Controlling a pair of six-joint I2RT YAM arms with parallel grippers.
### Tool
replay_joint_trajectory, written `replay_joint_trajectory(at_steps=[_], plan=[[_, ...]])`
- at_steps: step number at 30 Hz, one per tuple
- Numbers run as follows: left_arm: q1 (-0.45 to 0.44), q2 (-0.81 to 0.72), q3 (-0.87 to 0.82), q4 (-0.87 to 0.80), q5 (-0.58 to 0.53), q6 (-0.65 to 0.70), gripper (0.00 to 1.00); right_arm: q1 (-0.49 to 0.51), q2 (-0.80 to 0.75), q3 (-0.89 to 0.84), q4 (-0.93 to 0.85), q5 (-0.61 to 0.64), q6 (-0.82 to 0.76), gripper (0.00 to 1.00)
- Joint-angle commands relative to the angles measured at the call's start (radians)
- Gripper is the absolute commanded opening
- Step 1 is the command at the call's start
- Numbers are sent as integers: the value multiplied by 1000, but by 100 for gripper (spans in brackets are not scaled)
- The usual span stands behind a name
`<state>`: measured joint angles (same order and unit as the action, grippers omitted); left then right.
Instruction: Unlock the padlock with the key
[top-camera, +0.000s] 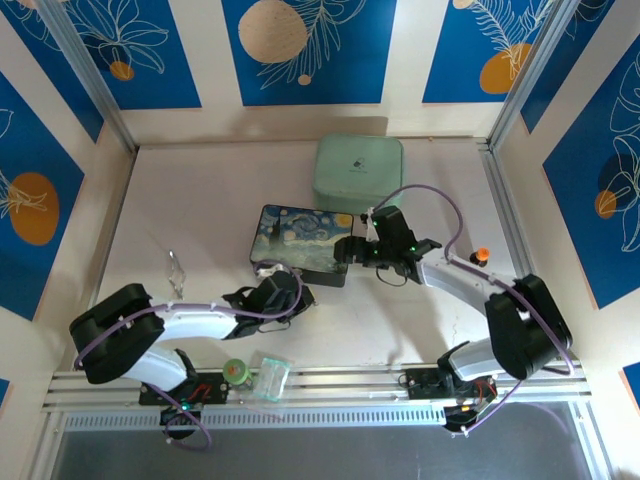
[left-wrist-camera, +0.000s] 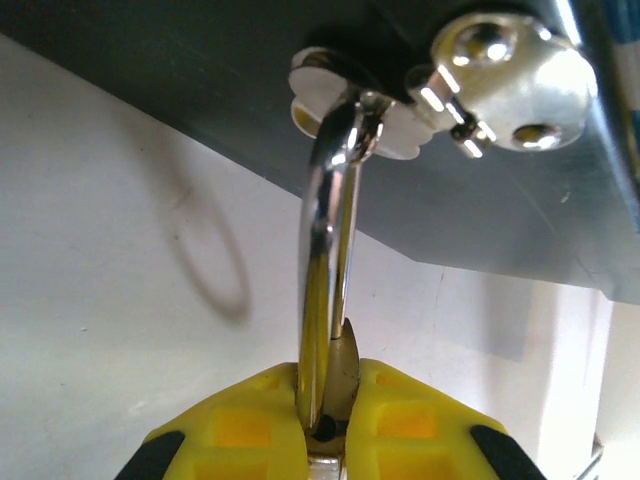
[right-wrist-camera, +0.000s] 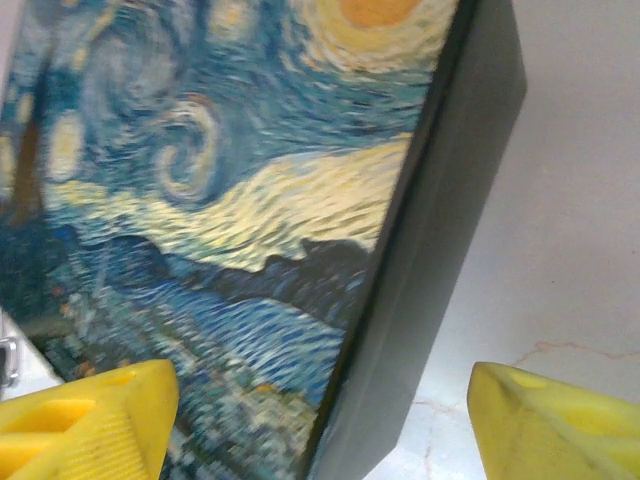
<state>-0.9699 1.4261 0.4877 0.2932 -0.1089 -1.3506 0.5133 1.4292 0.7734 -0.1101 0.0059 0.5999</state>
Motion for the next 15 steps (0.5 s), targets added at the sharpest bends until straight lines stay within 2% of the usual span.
replay_joint_trajectory(at_steps=[1,6,11,15], plan=[[20,8,59,-133,-18,75,0,-7,70,27,-59,16,-9,74],[20,-7,31,-146,-80,118,0,-9,118,33,-81,35,-30,71],[22,-18,91,-352,-163,226,0,-13,122,12,-87,60,-20,68],[26,-15,116,-454,-228,290,0,-12,135,5,-77,46,-24,67]])
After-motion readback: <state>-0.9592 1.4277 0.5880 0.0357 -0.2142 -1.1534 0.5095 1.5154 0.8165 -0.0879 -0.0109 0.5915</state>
